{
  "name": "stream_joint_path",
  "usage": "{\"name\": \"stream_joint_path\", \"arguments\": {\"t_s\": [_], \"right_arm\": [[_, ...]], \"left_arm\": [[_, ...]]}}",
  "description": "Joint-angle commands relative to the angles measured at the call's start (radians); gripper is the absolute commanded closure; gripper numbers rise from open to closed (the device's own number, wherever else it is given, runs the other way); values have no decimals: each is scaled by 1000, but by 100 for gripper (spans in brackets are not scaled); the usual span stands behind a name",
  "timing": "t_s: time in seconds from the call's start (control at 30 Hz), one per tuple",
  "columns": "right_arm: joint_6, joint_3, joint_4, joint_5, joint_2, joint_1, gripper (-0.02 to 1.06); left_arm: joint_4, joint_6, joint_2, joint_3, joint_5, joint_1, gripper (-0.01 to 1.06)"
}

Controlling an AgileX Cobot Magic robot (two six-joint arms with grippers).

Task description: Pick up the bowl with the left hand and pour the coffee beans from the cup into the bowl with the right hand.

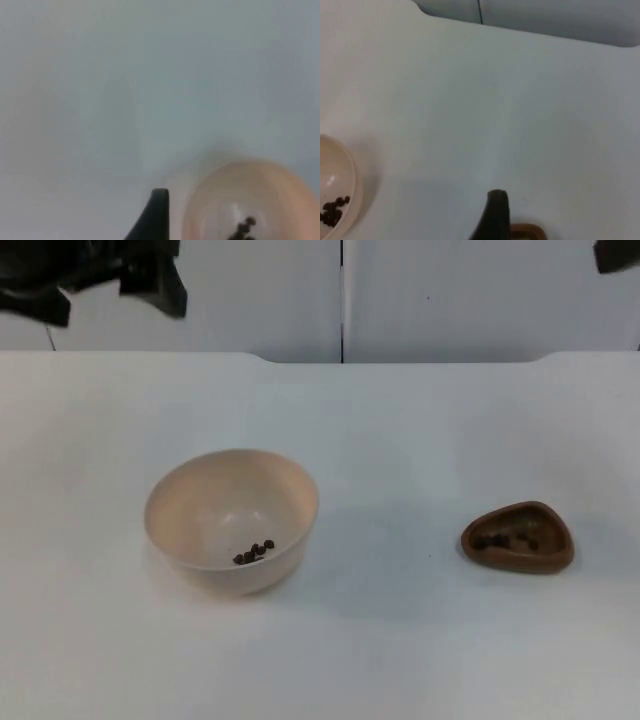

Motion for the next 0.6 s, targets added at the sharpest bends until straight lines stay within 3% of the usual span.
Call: {"name": "stream_joint_path", "arguments": {"t_s": [0.0, 0.33, 0.57], "right_arm": [[-14, 5, 2, 39, -58, 6, 34], [-14, 5, 15, 109, -220, 6, 34], [-14, 5, 15, 177, -326, 6, 34]], "left_arm": [[-1, 5, -85, 1, -4, 2, 18], [-1, 9, -324, 1, 21, 2, 18], [-5, 73, -417, 1, 137, 2, 18]]}}
